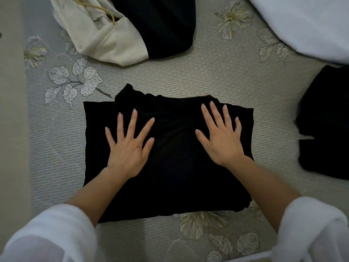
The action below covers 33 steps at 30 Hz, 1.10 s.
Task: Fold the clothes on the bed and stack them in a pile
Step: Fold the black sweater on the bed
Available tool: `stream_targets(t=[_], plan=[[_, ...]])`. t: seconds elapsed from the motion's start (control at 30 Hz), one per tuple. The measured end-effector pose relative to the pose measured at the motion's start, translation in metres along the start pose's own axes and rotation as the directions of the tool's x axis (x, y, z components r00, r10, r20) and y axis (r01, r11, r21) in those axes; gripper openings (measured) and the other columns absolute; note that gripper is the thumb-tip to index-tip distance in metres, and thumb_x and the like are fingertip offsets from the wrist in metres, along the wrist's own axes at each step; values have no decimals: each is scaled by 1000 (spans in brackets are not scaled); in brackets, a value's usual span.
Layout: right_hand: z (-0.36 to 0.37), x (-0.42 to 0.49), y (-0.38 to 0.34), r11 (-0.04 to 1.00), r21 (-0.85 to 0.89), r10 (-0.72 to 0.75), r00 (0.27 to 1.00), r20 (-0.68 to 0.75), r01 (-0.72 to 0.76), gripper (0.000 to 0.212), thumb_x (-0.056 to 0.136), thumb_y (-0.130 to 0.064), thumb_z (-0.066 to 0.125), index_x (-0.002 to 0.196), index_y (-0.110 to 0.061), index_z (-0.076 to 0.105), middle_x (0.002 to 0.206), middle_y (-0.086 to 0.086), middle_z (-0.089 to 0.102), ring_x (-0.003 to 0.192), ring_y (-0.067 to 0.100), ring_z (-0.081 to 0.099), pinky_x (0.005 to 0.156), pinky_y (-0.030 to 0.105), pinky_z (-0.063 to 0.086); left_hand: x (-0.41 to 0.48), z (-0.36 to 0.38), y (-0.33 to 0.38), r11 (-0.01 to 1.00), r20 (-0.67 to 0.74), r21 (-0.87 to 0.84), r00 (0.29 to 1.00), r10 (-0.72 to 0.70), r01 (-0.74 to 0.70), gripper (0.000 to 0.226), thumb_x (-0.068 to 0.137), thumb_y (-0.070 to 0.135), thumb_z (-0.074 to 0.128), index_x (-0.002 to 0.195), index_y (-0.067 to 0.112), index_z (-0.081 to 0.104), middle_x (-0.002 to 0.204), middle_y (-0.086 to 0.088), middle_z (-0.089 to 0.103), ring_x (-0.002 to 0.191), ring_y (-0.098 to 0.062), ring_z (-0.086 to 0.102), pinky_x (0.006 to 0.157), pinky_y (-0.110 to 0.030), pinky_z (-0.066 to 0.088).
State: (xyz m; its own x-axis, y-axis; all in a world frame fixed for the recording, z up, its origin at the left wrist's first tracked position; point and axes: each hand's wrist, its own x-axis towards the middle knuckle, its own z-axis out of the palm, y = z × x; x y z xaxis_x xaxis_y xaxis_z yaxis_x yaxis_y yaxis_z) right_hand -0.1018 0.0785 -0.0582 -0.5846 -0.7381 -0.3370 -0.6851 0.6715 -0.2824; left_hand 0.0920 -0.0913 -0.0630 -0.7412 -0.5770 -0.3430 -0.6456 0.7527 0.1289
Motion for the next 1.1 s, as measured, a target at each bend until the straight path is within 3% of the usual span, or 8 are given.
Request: stream_targets(t=[0.13,0.27,0.37,0.53,0.63,0.73,0.9,1.1], plan=[[-5,-1,3,998,45,40,997,-58,-38,67,96,-53,32,152,-34,1,162,-5,-6,148,20,-10,115,51,-6,9,-10,6,984,-2,-158,997,-83,82,56,93,55,29,146,50,12,160,6,-3,144,-38,-13,106,-71,1],[-4,-47,7,999,-22,-50,976,-211,46,65,93,-48,40,152,-26,24,161,3,13,148,24,6,115,52,2,-21,-9,32,997,-84,-77,996,-8,1,60,95,53,26,151,36,12,161,-3,-2,146,-33,-11,108,-67,1],[10,-97,14,975,-145,-178,982,-66,167,61,89,-50,38,146,-28,38,157,2,26,146,25,19,114,56,12,-62,9,54,995,-17,-57,996,84,-85,61,95,59,19,150,42,1,160,1,-13,145,-30,-18,107,-62,-3],[10,-149,57,968,158,213,971,-106,-195,60,91,-41,57,144,-19,40,151,9,35,139,29,31,110,53,20,-106,31,37,954,63,-179,970,-233,241,61,93,61,15,146,47,-10,159,2,-17,141,-19,-28,112,-55,-10],[5,-170,67,854,434,394,902,-177,-288,46,90,-26,63,130,-7,49,125,10,49,112,23,48,97,44,41,-124,31,29,908,-39,-258,935,-352,331,59,96,53,22,151,38,6,161,-2,-7,146,-20,-17,113,-54,-8],[6,-182,56,696,611,494,869,-25,-378,26,92,-32,58,112,-15,58,97,-5,54,80,8,54,76,31,46,-143,32,25,820,-91,-334,850,-518,464,59,99,45,32,152,31,11,161,-7,-1,147,-26,-7,112,-56,-5],[23,-178,26,351,811,562,798,218,-468,27,92,-29,62,104,-5,58,56,5,55,49,15,53,50,31,44,-161,23,9,424,51,-555,538,-841,715,60,99,41,38,150,13,21,154,-19,23,142,-35,12,110,-58,9],[23,-187,13,-10,914,601,728,330,-406,9,94,-18,58,93,-10,56,63,14,67,55,24,69,47,26,55,-176,21,-20,326,1,-791,534,-846,517,34,96,30,52,114,3,63,109,-19,65,109,-32,55,98,-43,38]])
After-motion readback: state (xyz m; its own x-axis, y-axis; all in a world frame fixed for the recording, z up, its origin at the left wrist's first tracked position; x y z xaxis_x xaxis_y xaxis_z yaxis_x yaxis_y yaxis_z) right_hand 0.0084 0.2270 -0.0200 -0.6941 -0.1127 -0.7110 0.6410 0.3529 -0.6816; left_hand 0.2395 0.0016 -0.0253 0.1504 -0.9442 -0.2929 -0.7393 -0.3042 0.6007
